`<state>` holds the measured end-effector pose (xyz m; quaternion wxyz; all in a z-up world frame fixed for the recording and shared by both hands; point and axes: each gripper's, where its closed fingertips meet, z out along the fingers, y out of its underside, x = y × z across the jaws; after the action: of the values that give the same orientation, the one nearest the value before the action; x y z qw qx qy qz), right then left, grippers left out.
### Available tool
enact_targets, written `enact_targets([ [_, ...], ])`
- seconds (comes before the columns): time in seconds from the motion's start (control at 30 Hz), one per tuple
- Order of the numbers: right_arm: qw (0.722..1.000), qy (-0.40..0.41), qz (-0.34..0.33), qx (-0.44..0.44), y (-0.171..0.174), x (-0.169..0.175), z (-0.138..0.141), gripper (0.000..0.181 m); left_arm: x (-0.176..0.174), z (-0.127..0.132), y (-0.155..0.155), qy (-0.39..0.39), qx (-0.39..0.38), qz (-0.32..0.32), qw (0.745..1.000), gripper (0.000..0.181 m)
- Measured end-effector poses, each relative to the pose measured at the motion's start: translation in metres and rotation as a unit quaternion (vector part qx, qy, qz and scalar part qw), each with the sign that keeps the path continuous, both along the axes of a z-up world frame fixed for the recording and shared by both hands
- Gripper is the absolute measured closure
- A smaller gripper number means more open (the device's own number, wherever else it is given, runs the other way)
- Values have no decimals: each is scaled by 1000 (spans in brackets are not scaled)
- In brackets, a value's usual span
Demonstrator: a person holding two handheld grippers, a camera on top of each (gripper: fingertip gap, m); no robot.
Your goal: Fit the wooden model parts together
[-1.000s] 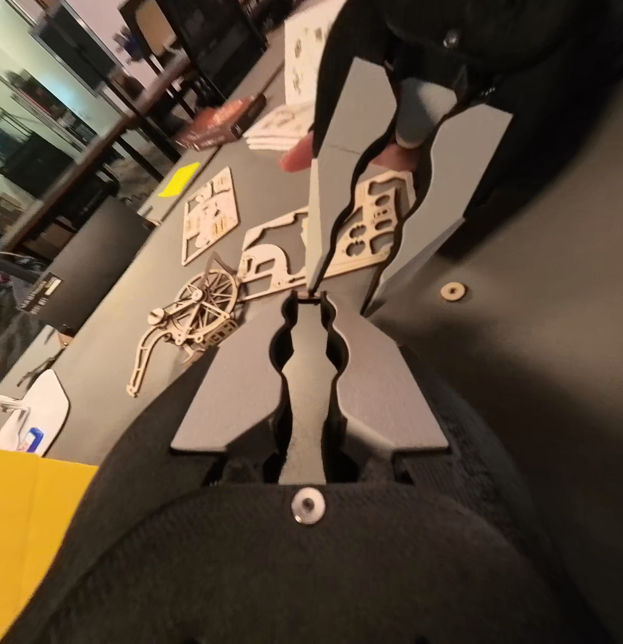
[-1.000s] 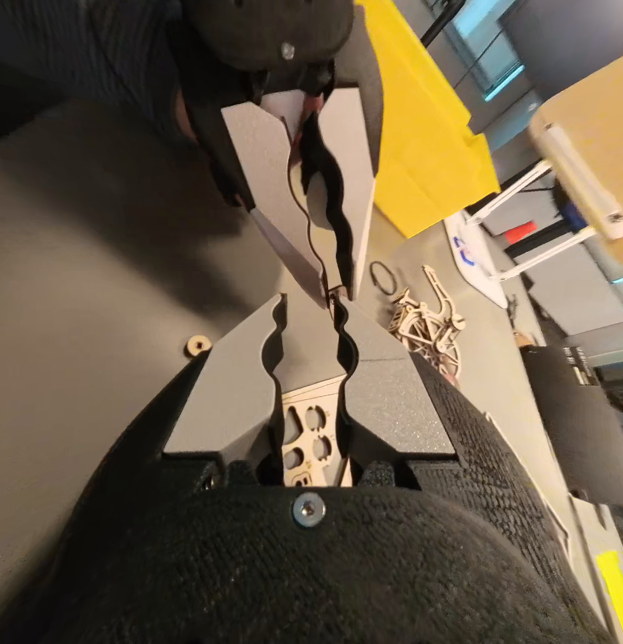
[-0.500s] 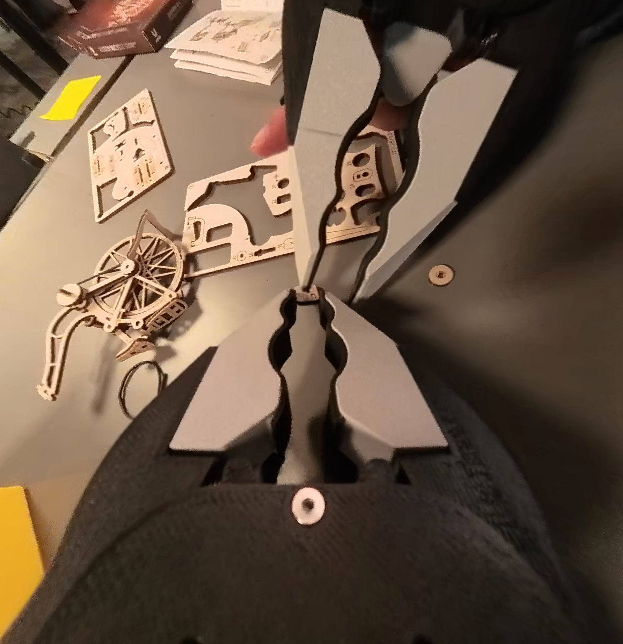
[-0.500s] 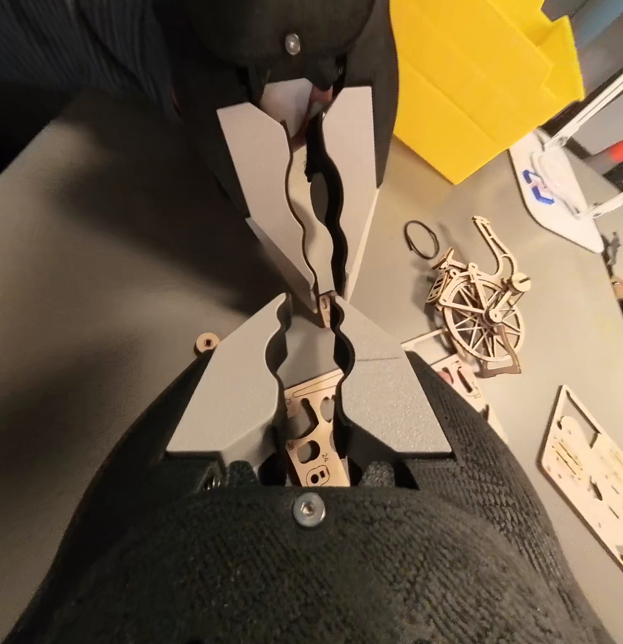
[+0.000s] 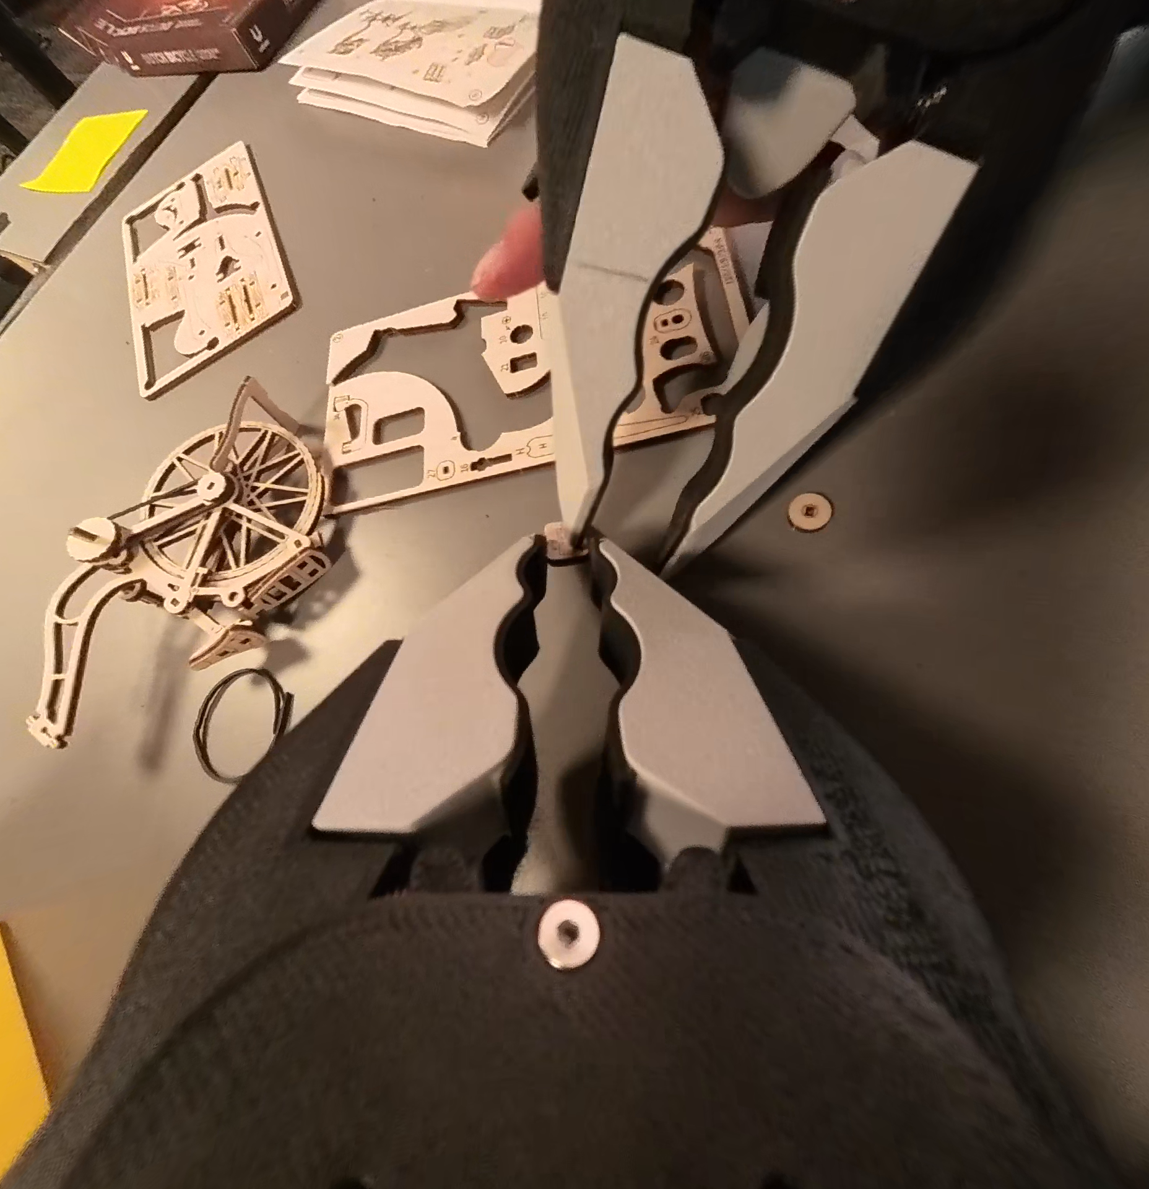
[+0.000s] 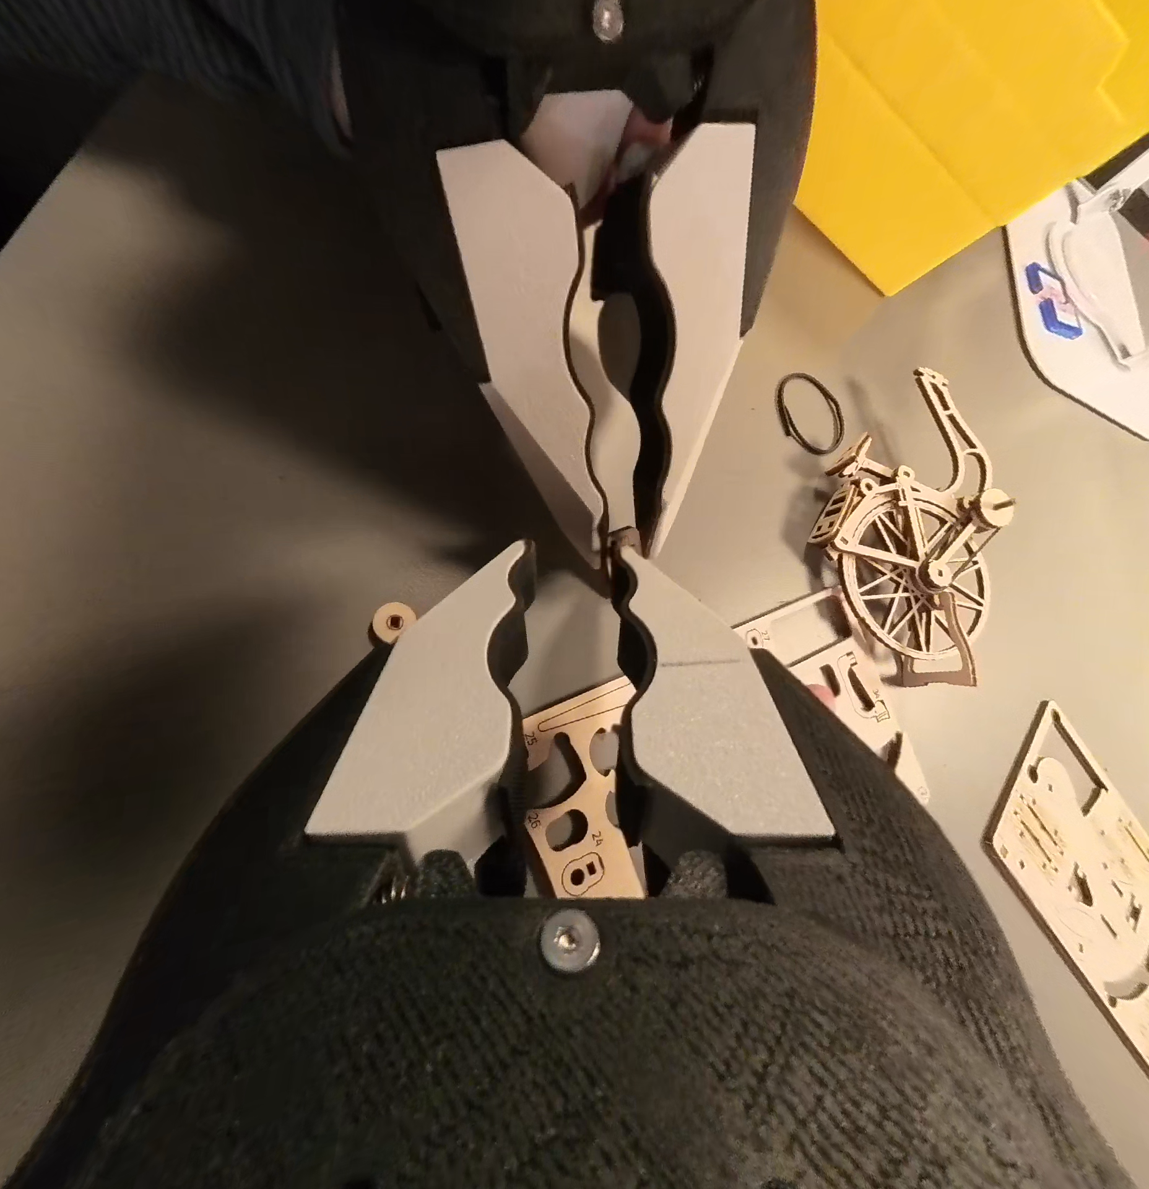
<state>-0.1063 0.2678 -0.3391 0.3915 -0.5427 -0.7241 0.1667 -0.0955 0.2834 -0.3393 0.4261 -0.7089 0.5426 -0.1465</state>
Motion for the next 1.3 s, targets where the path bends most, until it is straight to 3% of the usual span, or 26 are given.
enact_targets([
  [0.4, 999, -33, -12, 22, 1, -1, -1, 164, 0, -1, 0, 1, -8, -1, 1000, 169],
  [0.6, 999, -23, -36, -22, 1, -2, -1, 164, 0, -1, 0, 0, -15, 5, 1000, 170],
  [0.83, 999, -7, -46, 28, 5, 0, 2, 154, 0, -1, 1, 0, -6, 6, 1000, 169],
  [1.3, 998, -21, -45, 31, 4, 1, 0, 165, 0, -1, 1, -3, -18, 5, 1000, 169],
])
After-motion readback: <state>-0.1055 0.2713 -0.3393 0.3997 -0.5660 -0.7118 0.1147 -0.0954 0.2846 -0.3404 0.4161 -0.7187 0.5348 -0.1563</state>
